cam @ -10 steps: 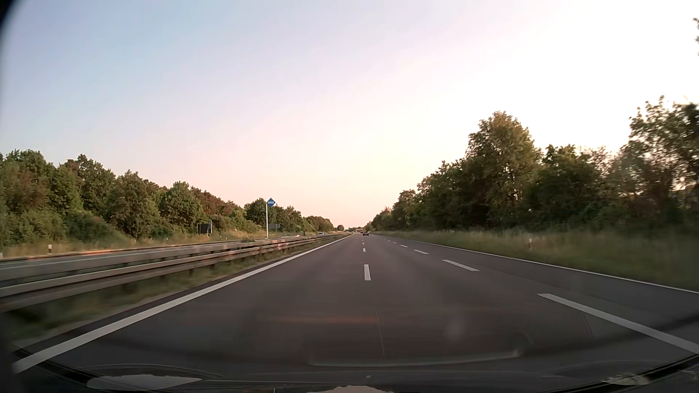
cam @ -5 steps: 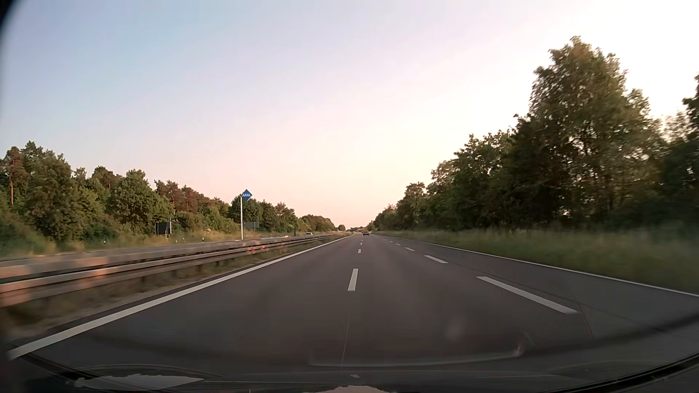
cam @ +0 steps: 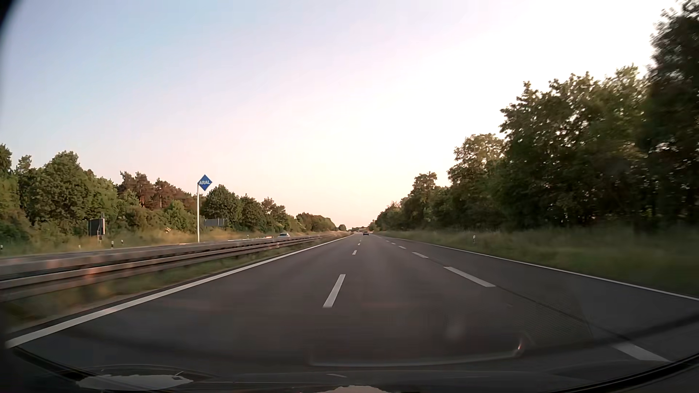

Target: Follow the waypoints while adhering to traffic rules and regulations

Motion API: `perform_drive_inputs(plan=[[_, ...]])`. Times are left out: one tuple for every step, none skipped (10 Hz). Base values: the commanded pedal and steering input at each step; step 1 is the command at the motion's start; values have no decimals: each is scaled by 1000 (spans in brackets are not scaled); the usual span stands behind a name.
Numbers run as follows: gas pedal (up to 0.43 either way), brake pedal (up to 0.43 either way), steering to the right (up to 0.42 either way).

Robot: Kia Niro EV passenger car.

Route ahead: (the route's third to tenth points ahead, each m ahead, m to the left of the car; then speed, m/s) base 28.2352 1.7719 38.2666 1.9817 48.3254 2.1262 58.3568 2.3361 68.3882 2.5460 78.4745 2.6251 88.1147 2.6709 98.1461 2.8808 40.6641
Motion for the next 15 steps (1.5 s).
perform_drive_inputs(plan=[[488, 18, 1], [488, 18, 1], [488, 18, -3], [488, 18, -7], [488, 18, -7], [488, 18, -7], [488, 18, -6], [488, 18, -6], [488, 18, -6], [488, 12, -4], [488, 18, -4], [488, 18, -4], [488, 18, -3], [488, 18, -3], [488, 18, -3]])
